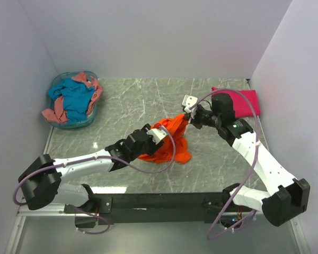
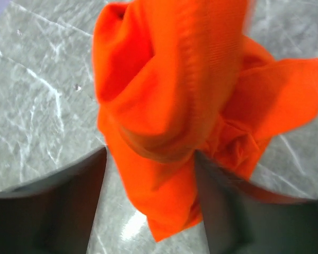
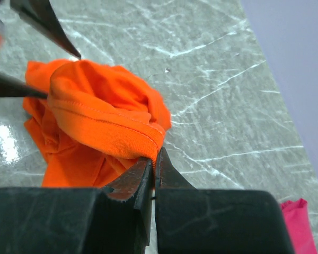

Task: Fold and stack the t-shirts
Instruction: Flatten the tshirt out

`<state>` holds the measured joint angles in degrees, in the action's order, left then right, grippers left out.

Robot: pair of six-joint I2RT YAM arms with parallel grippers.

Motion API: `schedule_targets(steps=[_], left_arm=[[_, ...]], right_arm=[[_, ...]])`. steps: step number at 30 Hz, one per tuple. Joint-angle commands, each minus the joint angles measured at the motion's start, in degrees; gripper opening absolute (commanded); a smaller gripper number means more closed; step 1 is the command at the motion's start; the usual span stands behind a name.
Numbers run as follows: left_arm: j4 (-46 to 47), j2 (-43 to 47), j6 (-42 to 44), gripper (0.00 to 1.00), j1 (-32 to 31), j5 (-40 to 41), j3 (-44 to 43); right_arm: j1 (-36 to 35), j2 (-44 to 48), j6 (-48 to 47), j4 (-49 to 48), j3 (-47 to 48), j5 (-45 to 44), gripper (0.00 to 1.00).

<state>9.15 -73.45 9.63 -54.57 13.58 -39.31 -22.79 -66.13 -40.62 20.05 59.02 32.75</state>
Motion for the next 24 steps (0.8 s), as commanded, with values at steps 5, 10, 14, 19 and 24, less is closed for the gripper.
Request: schedule_targets(steps=[5, 10, 14, 19, 24], left_arm=[[2.90, 2.42, -1.27, 0.19, -0.19, 0.14, -9.02], [3.24, 9.02, -2.51, 0.01, -0.19, -6.02, -9.82], [2.19, 13.58, -4.00, 0.01, -0.28, -11.81, -12.54], [0.44, 15.36, -5.85, 0.01, -0.63, -24.99, -21.65], [-3.08, 12.55, -8.31, 0.01, -3.17, -34.40, -32.22]], right_arm=[[1.77, 5.57, 3.62, 0.86, 4.26, -2.42, 0.00], [4.15, 7.85, 5.29, 1.48, 6.27, -3.75, 0.00], [5.91, 8.82, 6.17, 3.40, 10.66, -6.82, 0.00], [10.99, 7.51, 7.66, 7.27, 25.94, -11.12, 0.00], [12.59, 4.35, 8.10, 11.93, 44.29, -13.41, 0.00]])
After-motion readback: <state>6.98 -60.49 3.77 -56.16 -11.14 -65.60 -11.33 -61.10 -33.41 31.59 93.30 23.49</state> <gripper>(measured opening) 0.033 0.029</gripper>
